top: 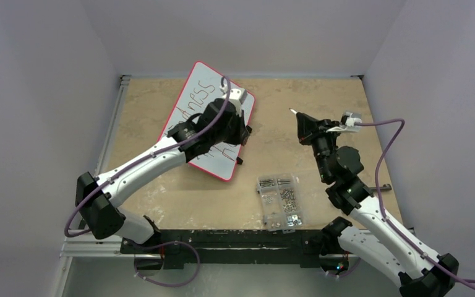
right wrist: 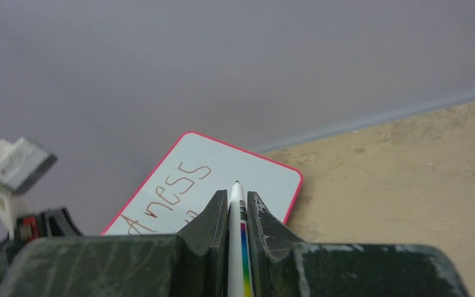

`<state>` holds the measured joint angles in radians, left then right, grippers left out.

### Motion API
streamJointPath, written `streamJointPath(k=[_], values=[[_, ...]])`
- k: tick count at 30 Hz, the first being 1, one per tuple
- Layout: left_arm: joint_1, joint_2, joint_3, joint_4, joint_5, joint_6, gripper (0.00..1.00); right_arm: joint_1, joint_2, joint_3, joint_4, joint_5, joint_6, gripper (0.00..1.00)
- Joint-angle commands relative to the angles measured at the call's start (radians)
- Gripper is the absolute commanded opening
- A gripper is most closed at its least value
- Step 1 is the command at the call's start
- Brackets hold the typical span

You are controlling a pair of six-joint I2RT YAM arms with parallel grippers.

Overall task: Write a sentence on the whiteboard
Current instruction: Close the whiteboard marker at the center of the board.

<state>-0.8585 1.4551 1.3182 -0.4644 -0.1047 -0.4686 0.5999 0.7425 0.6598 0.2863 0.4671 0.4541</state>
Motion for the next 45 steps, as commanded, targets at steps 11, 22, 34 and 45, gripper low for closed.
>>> streamJointPath(k=[11, 22, 34, 45], values=[[0.259, -0.089, 0.011, 0.082, -0.024, -0.716, 0.0, 0.001, 0.041, -0.174, 0.522, -0.444, -0.164, 0.0], [0.291, -0.085, 0.093, -0.025, 0.065, -1.131, 0.0, 0.071, 0.275, -0.194, 0.875, -0.591, -0.296, 0.0], [0.293, -0.118, 0.074, -0.054, 0.056, -1.227, 0.0, 0.182, 0.398, -0.155, 0.967, -0.514, -0.401, 0.0], [0.293, -0.111, 0.069, -0.054, 0.059, -1.231, 0.0, 0.188, 0.415, -0.133, 0.996, -0.456, -0.417, 0.0]])
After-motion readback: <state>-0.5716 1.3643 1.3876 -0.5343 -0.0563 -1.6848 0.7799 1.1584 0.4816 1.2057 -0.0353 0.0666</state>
